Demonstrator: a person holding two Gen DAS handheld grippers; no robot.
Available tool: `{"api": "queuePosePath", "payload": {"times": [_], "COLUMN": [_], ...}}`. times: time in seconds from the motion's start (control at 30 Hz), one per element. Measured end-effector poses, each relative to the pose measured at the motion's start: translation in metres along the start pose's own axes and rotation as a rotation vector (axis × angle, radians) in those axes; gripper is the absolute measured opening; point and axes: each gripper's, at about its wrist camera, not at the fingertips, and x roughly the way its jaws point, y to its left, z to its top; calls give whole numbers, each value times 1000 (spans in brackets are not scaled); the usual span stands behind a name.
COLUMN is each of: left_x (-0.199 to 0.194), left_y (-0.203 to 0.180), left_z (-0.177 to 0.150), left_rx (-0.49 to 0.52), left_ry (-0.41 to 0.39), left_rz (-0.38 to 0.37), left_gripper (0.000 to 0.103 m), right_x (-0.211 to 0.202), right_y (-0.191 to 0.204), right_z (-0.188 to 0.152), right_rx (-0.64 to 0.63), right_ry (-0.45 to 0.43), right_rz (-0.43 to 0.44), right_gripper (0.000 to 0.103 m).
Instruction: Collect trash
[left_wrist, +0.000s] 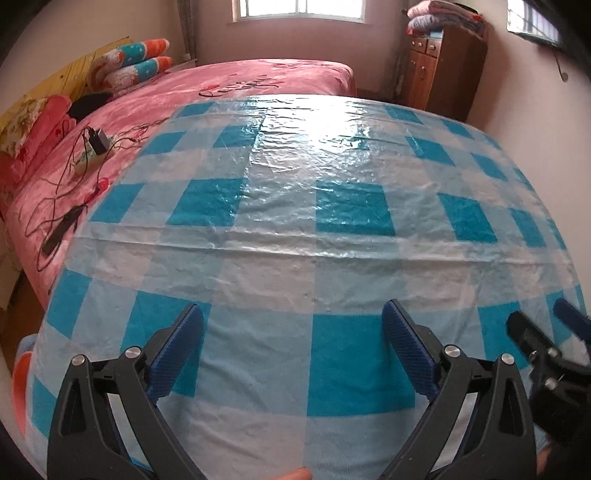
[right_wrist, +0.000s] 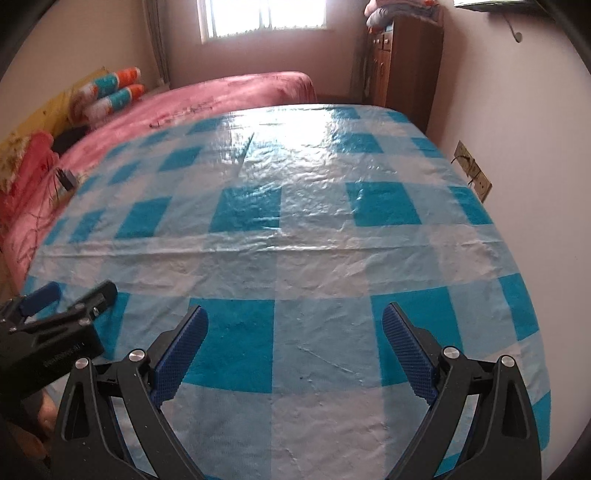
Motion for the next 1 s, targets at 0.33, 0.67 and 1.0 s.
{"api": "queuePosePath", "payload": {"times": [0.33, 0.67, 1.0], "left_x": [2, 2, 2], "left_y": [0, 0, 0], "left_z": [2, 2, 2], "left_rx": [0, 1, 1], "left_ry": [3, 3, 3], "left_rz": [-1, 0, -1], "left_gripper": [99, 99, 99], "right_x": [10, 11, 12], "right_y": [16, 16, 16], "right_z": [-1, 1, 1], "right_rx": [-43, -42, -42], "right_ry": [42, 43, 43], "right_rz": [-21, -20, -20], "right_gripper": [98, 98, 98]}}
